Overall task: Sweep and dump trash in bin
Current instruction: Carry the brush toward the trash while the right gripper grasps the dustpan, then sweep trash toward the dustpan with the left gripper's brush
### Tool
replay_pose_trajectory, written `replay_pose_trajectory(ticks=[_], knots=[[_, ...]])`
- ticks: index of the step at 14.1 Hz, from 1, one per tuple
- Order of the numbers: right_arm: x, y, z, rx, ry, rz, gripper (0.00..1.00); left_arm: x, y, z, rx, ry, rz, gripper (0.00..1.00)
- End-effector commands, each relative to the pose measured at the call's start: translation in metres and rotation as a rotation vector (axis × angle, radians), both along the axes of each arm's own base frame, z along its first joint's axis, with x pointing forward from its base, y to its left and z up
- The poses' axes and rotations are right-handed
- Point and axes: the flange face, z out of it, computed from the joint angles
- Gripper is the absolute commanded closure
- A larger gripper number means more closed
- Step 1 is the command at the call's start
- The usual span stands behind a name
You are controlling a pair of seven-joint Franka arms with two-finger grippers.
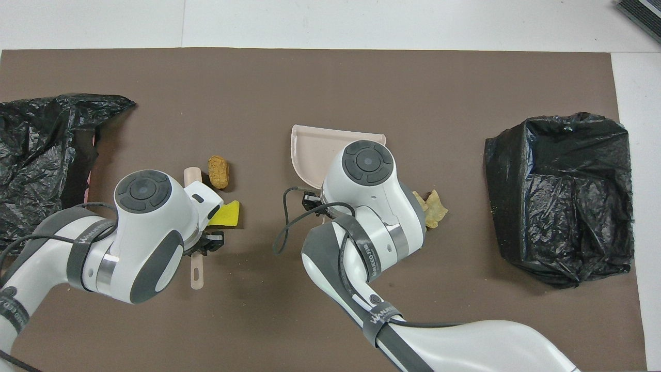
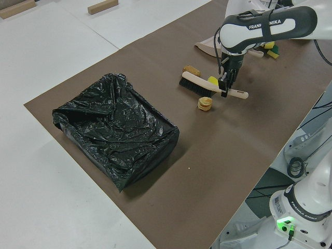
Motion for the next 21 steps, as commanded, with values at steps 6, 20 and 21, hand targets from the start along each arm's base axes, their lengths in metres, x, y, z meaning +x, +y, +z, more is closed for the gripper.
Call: replay_pose_trajectory(ticks=[6, 20, 21], knots=[[-0.001, -0.021, 0.027, 0.082, 0.023, 0.187, 1.0, 0.011, 0.036, 0.077, 0.053, 0.035, 0.091, 1.0], [-0.004, -0.061, 0.018, 0.005, -0.007, 1.45, 1.0, -0.039, 0.094, 0.016, -0.07, 0.026, 0.17, 1.0], [-0.01, -0.052, 0.017, 0.005, -0.005, 1.465, 1.0, -0.04, 0.081, 0.009, -0.082, 0.038, 0.134, 1.0]])
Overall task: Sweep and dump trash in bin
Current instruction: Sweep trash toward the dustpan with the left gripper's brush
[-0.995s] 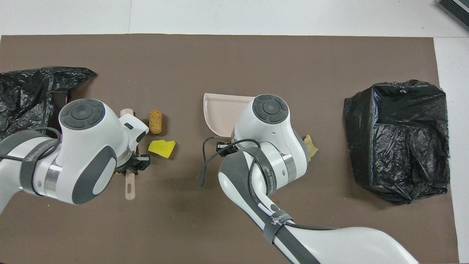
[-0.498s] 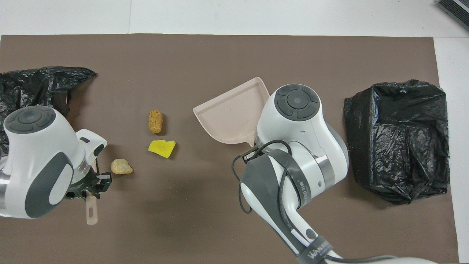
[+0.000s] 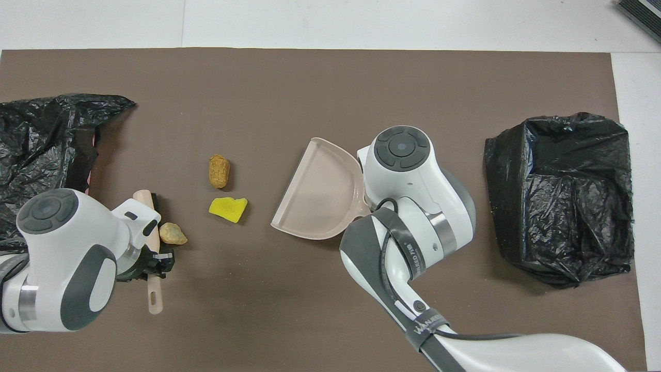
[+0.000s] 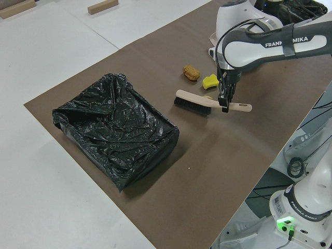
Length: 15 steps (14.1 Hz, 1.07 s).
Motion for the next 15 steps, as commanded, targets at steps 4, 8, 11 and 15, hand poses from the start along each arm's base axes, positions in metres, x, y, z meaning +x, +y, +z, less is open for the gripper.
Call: replay_pose_trajectory(ticks=[4, 8, 11, 15], knots=[[-0.019, 0.038, 0.0, -0.007, -0.014, 0.091, 1.0, 0.01, -0.05, -0.018, -0.134, -0.087, -0.075, 1.0], [-0.026, 0.048, 0.003, -0.008, -0.01, 0.07, 1.0, 0.025, -0.062, -0.008, -0.172, -0.093, -0.155, 1.0], [-0.028, 0.049, 0.003, -0.013, -0.005, 0.072, 1.0, 0.043, -0.031, 0.01, -0.209, -0.114, -0.238, 1.0], [-0.037, 0.058, 0.001, -0.022, -0.004, 0.091, 1.0, 0.054, 0.004, 0.012, -0.218, -0.144, -0.288, 1.0]])
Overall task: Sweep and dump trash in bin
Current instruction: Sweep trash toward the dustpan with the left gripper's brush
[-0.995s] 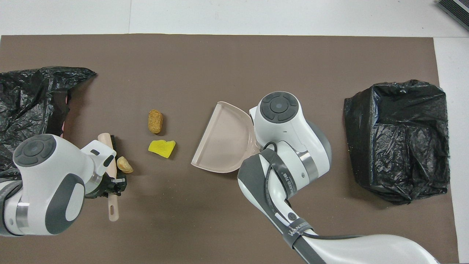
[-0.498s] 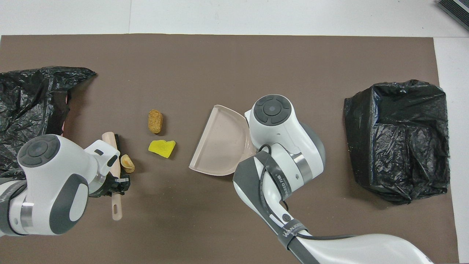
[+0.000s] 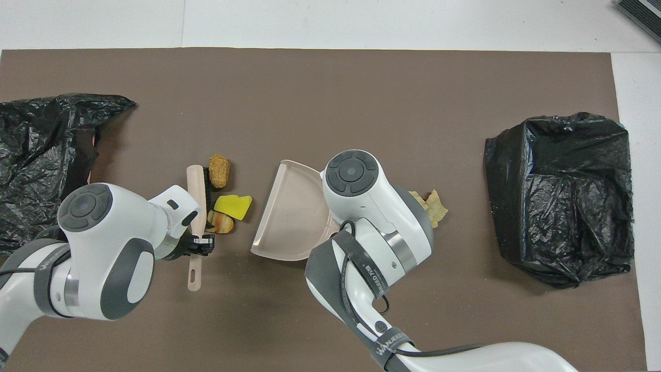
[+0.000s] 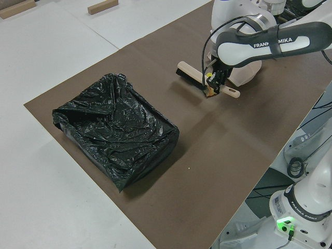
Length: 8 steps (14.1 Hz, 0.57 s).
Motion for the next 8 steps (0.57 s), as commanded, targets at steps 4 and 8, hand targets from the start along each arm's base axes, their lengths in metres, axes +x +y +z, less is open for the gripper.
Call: replay_pose_trajectory(ticks=[4, 8], knots=[[-0.015, 0.006, -0.003, -0.033, 0.004, 0.004, 1.0, 0.01, 0.005, -0.022, 0.01, 0.011, -0.07, 1.0], [-0.021, 0.011, -0.009, -0.042, 0.003, -0.01, 1.0, 0.006, -0.003, -0.025, 0.013, 0.018, -0.083, 1.0]])
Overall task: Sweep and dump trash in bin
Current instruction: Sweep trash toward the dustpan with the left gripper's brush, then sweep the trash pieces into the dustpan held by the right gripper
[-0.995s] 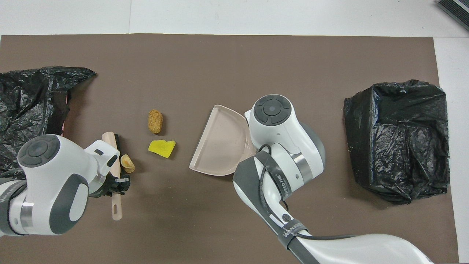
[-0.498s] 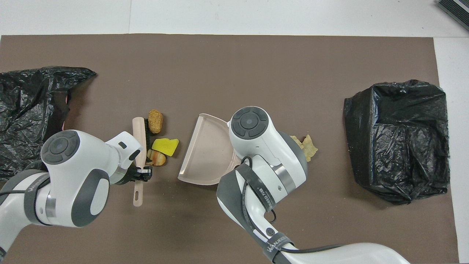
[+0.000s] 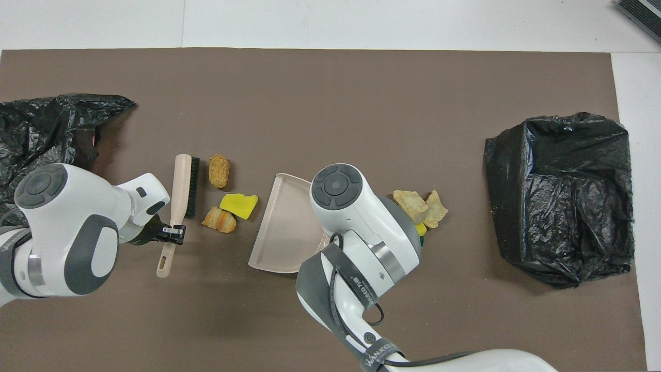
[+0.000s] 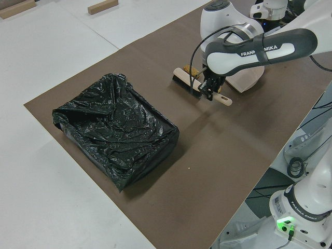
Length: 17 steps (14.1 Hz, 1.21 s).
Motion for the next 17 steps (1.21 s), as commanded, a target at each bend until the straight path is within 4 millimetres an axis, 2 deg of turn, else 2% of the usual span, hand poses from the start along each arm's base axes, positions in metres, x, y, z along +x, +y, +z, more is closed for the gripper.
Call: replay_pose_trajectory(ticks=[1, 2, 5, 8, 9, 13, 15, 17], knots=[[-0.005, 0.001, 0.003, -0.02, -0.021, -0.018, 1.0, -0.002, -0.015, 0.002, 0.015, -0.019, -0.04, 1.0], [-0.005, 0.001, 0.002, -0.022, -0.019, -0.02, 1.0, -0.006, -0.016, 0.0, 0.019, -0.011, -0.043, 1.0], [-0.005, 0.001, 0.003, -0.021, -0.02, -0.02, 1.0, -0.025, -0.04, -0.003, 0.035, 0.01, -0.09, 1.0], [-0.005, 0.001, 0.002, -0.022, -0.019, -0.02, 1.0, -0.051, -0.083, -0.005, 0.051, 0.036, -0.168, 1.0], [-0.005, 0.001, 0.002, -0.021, -0.019, -0.018, 1.0, -0.062, -0.102, -0.003, 0.055, 0.051, -0.209, 1.0], [-0.005, 0.001, 0.002, -0.023, -0.018, -0.02, 1.0, -0.097, -0.157, 0.004, 0.031, 0.104, -0.302, 1.0], [-0.005, 0.001, 0.002, -0.023, -0.018, -0.02, 1.0, -0.111, -0.178, 0.01, 0.005, 0.101, -0.327, 1.0], [-0.005, 0.001, 0.002, -0.023, -0.018, -0.02, 1.0, -0.119, -0.191, 0.011, 0.001, 0.106, -0.313, 1.0]])
